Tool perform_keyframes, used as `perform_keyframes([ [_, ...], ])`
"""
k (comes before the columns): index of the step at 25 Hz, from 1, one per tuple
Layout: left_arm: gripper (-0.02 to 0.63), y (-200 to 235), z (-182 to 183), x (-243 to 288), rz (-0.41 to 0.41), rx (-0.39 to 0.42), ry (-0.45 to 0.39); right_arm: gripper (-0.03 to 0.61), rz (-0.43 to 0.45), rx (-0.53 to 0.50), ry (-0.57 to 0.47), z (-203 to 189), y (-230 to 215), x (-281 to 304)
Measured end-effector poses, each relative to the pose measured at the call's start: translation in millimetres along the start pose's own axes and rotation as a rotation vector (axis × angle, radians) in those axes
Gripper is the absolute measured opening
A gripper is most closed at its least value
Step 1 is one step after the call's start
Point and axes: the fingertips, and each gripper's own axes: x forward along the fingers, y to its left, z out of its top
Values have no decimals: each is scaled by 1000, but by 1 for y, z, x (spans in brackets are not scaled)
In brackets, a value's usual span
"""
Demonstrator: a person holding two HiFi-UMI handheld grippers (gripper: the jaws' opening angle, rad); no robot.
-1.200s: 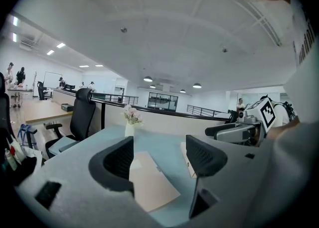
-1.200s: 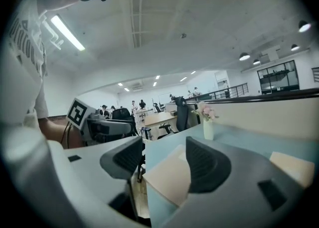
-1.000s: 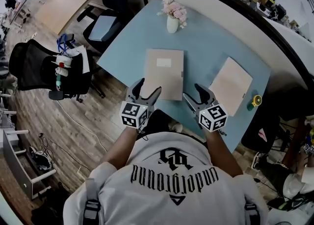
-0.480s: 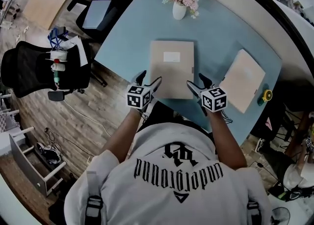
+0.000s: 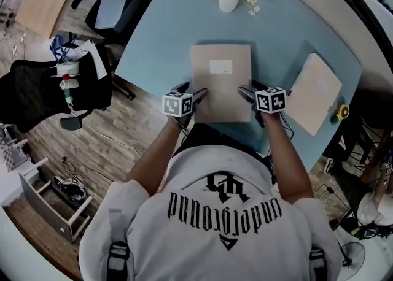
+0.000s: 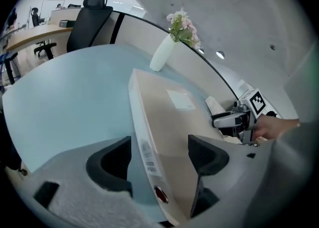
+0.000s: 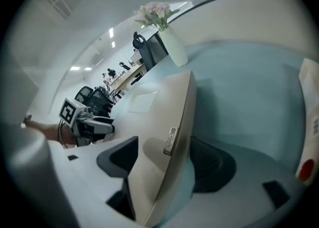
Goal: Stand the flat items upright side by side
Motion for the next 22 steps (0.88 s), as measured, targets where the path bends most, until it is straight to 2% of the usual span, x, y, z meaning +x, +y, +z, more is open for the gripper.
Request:
perform_keyframes([
  [2, 365, -1, 0, 5, -28, -18, 18, 314, 13, 29, 19, 0, -4, 9],
  [6, 318, -4, 2, 10, -79, -12, 53, 311, 18, 52, 22, 2, -4, 14],
  [12, 306, -4, 9, 16, -84, 8, 94, 296, 11, 70, 23, 5, -8, 16],
  [17, 299, -24, 36, 27, -108, 151, 135, 291, -73, 115, -38, 5, -16, -10],
  [22, 296, -71, 69, 45, -154, 340, 132, 285, -191, 132, -136, 9, -36, -60],
])
